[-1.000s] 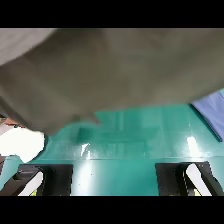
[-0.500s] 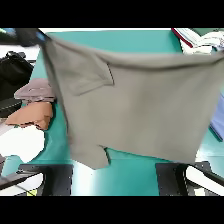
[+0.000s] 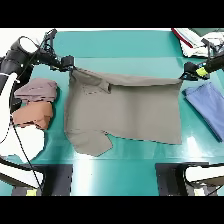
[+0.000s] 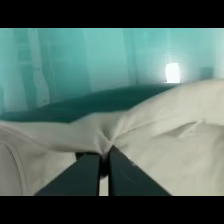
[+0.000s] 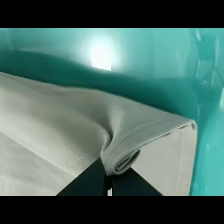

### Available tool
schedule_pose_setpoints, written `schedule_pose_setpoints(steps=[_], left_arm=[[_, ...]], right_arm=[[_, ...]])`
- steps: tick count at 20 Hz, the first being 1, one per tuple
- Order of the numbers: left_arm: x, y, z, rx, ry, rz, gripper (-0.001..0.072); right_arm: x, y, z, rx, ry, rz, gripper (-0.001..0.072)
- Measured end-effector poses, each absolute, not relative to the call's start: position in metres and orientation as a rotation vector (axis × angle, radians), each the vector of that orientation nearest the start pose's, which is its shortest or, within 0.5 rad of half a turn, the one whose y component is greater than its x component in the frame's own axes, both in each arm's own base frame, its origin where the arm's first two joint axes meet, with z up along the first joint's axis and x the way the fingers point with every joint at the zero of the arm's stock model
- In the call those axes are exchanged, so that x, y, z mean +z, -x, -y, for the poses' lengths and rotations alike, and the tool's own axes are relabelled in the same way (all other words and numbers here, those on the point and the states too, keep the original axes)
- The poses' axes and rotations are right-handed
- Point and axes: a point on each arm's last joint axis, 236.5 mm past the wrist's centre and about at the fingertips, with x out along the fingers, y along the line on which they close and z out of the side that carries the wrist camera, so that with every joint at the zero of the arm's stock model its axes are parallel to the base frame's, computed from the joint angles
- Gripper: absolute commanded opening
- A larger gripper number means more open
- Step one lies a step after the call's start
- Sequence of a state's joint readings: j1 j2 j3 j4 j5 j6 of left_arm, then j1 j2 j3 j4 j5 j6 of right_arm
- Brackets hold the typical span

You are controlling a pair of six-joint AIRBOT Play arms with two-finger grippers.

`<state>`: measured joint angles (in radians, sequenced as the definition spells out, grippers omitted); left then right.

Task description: Fold the shirts.

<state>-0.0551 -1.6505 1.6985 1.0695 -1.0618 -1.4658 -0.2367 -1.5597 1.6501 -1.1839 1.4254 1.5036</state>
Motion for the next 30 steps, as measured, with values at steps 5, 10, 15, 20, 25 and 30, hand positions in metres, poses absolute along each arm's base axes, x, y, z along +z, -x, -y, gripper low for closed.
schedule_pose_setpoints(steps=[5,10,15,20,25,30], left_arm=[[0.047,-0.509,0.105,-0.373,0.316,-1.118,0.0027],[0.000,-0.472,0.103,-0.390,0.314,-1.279,0.0033],[-0.022,-0.447,0.103,-0.360,0.358,-1.381,0.0529],[-0.009,-0.388,0.088,-0.313,0.300,-1.450,0.0529],[-0.030,-0.273,0.077,-0.231,0.307,-1.562,0.0529],[-0.063,-0.203,0.096,-0.212,0.454,-1.608,0.0529]], right_arm=[[0.045,-0.436,0.018,0.142,-0.361,-1.336,0.0014],[0.004,-0.398,0.013,0.121,-0.385,-1.420,0.0123],[-0.007,-0.376,0.004,0.122,-0.437,-1.426,0.0329],[0.040,-0.357,-0.003,0.163,-0.416,-1.344,0.0328],[0.087,-0.341,-0.010,0.189,-0.362,-1.235,0.0326],[0.104,-0.336,-0.012,0.196,-0.343,-1.184,0.0326]])
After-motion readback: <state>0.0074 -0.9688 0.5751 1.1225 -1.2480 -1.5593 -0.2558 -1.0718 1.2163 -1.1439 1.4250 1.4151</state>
